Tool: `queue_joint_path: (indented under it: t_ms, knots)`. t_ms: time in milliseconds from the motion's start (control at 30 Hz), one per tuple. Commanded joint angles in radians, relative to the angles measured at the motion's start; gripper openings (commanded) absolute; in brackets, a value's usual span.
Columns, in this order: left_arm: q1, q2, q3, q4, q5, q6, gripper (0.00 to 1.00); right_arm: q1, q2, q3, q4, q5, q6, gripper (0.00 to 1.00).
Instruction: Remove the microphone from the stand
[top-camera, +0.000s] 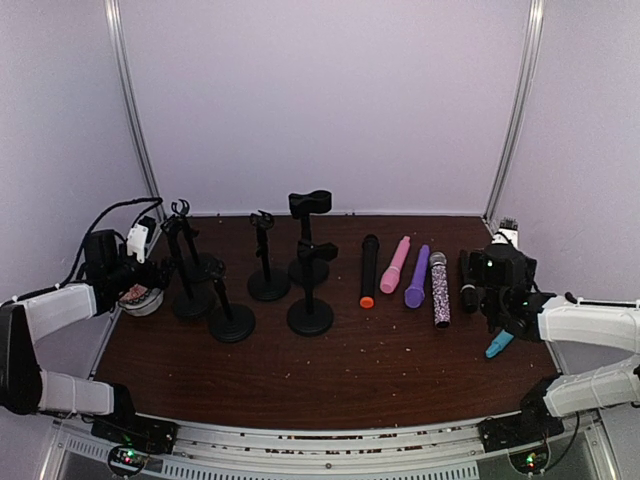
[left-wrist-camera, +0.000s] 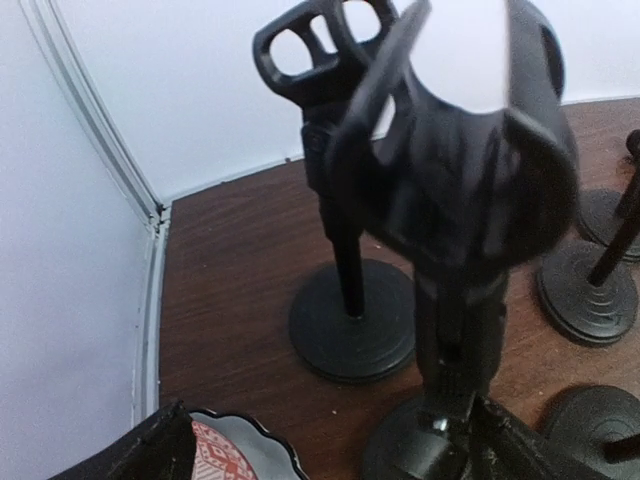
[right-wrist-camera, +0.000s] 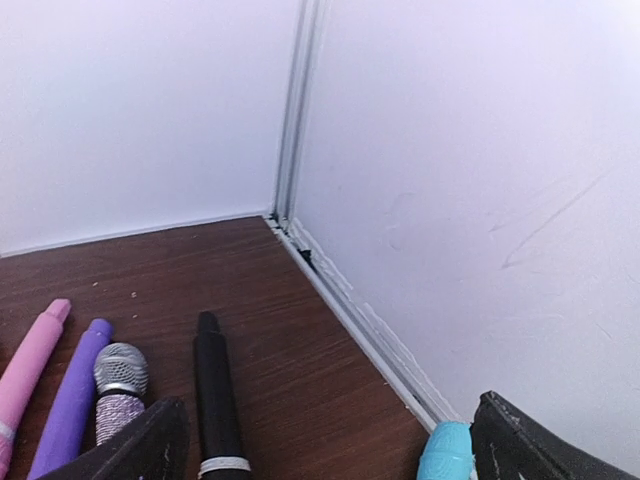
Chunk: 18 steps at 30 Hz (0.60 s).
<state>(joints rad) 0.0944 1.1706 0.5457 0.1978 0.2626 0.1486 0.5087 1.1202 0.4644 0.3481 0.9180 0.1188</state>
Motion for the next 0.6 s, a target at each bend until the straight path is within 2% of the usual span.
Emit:
queue_joint_path:
  t_ms: [0,67,367,467,567]
  knots:
    - [0.007,0.073,-0.085,0.367,-0.124,-0.019,0.98,-0.077,-0.042,-0.102,0.363,-0.001,-0.071,1.0]
    - [0.006,0.112,-0.125,0.486,-0.147,-0.04,0.98,-0.113,-0.025,-0.15,0.49,-0.024,-0.091,1.0]
    - [0.007,0.179,-0.066,0.458,-0.164,-0.096,0.98,-0.284,0.006,-0.188,0.585,-0.19,-0.058,1.0]
    - [0.004,0.226,-0.131,0.648,-0.142,-0.104,0.98,-0.306,-0.013,-0.186,0.548,-0.201,-0.025,1.0]
    - [0.005,0.222,-0.158,0.688,-0.16,-0.107,0.98,-0.306,-0.034,-0.211,0.505,-0.312,-0.049,1.0]
